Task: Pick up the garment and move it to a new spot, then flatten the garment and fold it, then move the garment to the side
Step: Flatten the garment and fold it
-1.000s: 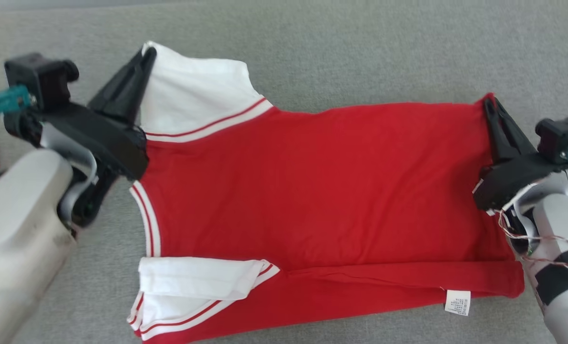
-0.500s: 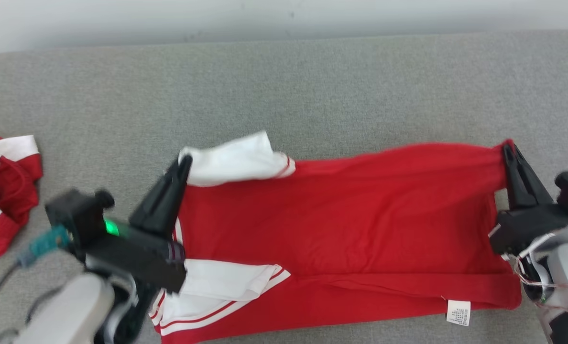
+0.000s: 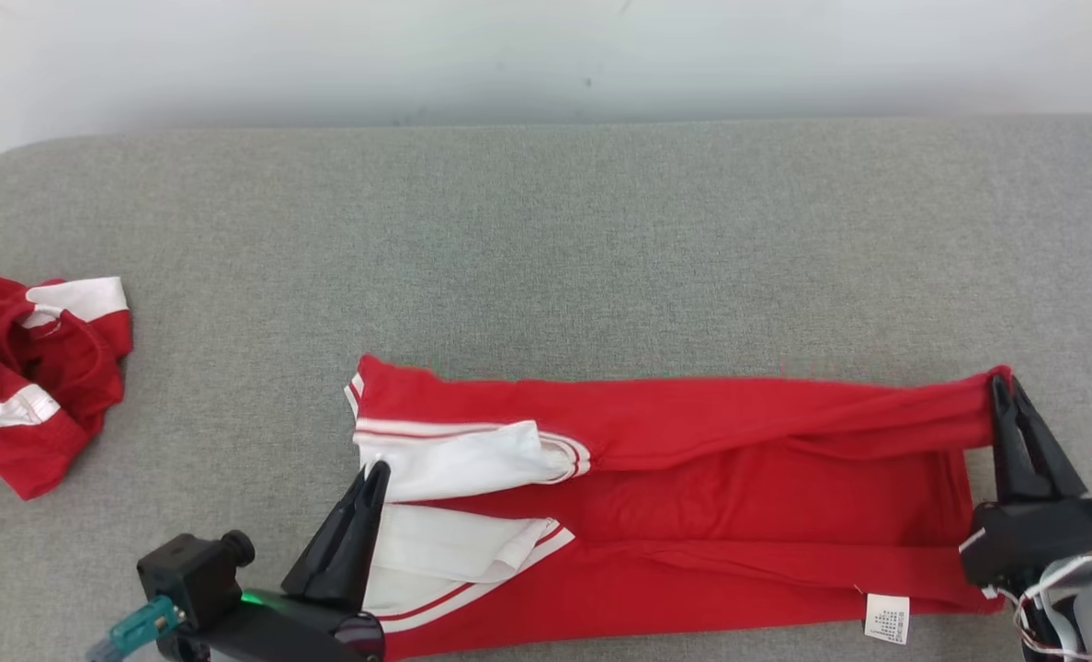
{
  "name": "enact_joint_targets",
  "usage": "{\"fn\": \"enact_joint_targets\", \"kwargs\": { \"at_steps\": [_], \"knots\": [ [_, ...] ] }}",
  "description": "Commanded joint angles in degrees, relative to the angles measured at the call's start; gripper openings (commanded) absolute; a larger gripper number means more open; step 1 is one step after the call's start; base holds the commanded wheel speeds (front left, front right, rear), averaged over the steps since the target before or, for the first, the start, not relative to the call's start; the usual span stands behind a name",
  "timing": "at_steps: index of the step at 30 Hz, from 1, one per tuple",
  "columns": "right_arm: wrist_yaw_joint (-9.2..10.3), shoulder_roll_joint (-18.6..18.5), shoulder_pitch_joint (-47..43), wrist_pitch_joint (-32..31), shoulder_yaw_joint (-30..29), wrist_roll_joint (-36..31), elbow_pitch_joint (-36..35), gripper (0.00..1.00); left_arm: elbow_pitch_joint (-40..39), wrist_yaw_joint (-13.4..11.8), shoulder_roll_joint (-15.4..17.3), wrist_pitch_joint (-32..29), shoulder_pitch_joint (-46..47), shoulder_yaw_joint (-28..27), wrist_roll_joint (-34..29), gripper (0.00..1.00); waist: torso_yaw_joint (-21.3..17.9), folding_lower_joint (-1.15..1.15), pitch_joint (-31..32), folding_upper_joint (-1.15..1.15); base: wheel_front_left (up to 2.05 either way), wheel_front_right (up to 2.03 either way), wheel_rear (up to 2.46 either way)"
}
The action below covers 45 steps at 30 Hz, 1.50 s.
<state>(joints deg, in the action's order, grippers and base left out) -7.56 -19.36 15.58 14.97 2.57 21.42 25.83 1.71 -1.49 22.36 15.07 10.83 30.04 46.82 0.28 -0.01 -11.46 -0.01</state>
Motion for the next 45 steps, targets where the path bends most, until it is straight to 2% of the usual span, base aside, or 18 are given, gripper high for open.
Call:
{"fn": "enact_joint_targets", "kwargs": {
  "at_steps": [1, 8, 13, 18, 22, 30, 39, 45],
  "knots": [
    [0.17, 0.01, -1.26, 0.22, -0.57, 0.08, -0.69, 1.00, 0.34, 0.28, -0.55, 0.11, -1.25, -0.80, -0.50, 1.00, 0.04, 0.01, 0.42, 0.01, 0.00, 0.00, 0.00],
    [0.17, 0.47, -5.15, 0.25, -2.03, 1.64, -5.59, 1.00, 0.38, 0.74, -4.09, 0.11, -4.82, -8.78, -5.23, 1.00, -0.20, 0.01, 1.40, 0.01, 0.00, 0.00, 0.00],
    [0.17, -0.07, -5.33, 0.24, -2.30, 1.70, -7.81, 1.00, -1.54, 1.01, -6.91, 0.12, -6.52, -17.33, -16.08, 1.00, -0.37, 0.01, 1.73, 0.01, 0.00, 0.00, 0.00],
    [0.17, -0.46, -4.05, -0.25, -1.50, 2.13, -9.46, 1.00, -1.43, 3.27, -11.30, 0.08, -8.83, -22.75, -23.62, 1.00, -0.12, 0.01, 2.23, 0.01, 0.00, 0.00, 0.00],
    [0.17, -0.96, -4.04, -0.91, -1.89, 2.22, -9.62, 1.00, -0.91, 4.97, -13.82, 0.08, -9.43, -24.69, -25.84, 1.00, 0.33, 0.01, 2.40, 0.01, 0.00, 0.00, 0.00],
    [0.17, -0.68, -4.72, -3.72, -3.84, 0.72, -4.75, 1.00, -1.86, 7.47, -17.70, 0.08, -9.19, -29.56, -30.06, 1.00, 1.69, 0.01, 1.92, 0.01, 0.00, 0.00, 0.00],
    [0.17, 1.77, -6.40, -2.17, -4.49, 1.87, 3.19, 1.00, -2.82, 8.42, -19.16, 0.08, -9.50, -32.74, -33.05, 1.00, 2.81, 0.01, 1.78, 0.01, 0.00, 0.00, 0.00],
    [0.16, 3.18, -4.66, -1.22, -1.63, 3.39, 9.30, 1.00, -2.51, 8.50, -19.38, 0.08, -10.22, -34.14, -33.62, 1.00, 1.99, 0.01, 1.84, 0.01, 0.00, 0.00, 0.00]
  ]
}}
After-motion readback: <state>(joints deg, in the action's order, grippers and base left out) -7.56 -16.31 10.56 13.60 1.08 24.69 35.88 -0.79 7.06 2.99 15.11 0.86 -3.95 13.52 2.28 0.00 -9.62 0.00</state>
